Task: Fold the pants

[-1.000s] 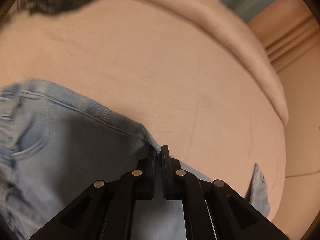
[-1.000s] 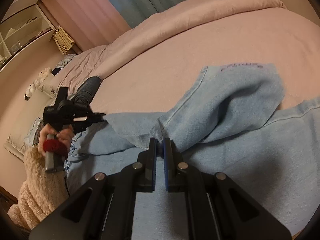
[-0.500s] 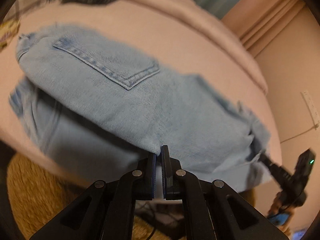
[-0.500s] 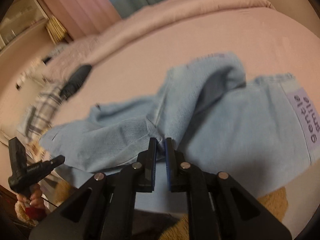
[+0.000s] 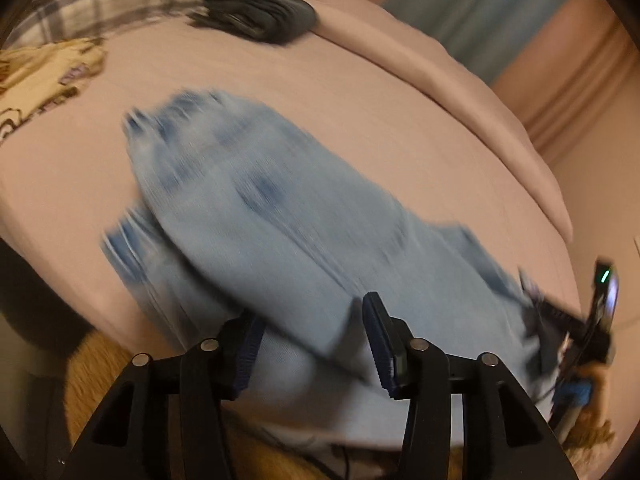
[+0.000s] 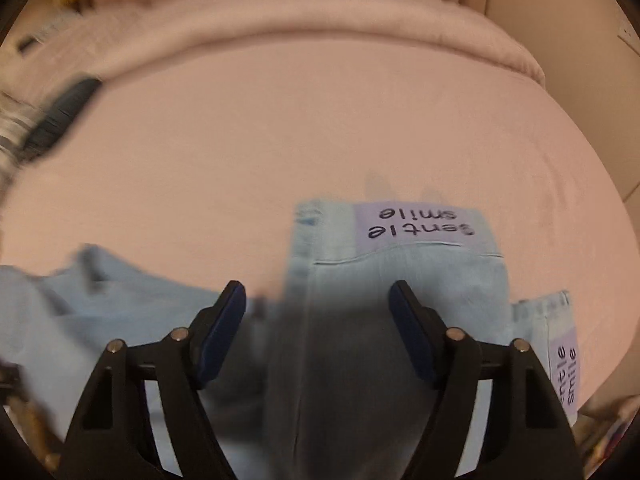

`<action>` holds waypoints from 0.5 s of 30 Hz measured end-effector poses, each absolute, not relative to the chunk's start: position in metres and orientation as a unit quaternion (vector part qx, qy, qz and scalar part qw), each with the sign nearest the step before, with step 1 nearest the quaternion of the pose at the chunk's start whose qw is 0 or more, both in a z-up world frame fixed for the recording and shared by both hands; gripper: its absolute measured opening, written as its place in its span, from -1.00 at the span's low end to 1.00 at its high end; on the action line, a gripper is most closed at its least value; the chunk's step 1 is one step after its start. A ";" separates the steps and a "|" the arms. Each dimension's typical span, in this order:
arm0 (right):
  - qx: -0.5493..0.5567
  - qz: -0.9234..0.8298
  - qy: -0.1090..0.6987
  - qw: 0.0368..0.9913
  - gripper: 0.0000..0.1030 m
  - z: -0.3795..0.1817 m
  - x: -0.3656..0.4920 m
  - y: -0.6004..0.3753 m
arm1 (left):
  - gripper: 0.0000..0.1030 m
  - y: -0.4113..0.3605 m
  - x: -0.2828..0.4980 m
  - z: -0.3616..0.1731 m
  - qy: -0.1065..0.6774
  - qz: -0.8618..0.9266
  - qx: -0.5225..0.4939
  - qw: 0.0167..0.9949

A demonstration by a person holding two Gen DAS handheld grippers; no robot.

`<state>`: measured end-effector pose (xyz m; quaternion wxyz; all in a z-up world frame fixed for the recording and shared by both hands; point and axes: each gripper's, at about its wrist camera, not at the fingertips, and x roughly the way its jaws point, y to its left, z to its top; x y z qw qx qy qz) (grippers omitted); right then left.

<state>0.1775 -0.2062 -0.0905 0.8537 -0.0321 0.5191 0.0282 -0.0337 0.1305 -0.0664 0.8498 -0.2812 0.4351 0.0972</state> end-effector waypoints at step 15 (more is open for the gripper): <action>0.194 0.117 0.372 0.900 -0.79 -0.015 0.196 -0.289 | -0.72 0.156 -0.046 -0.057 0.418 0.054 -0.357 0.834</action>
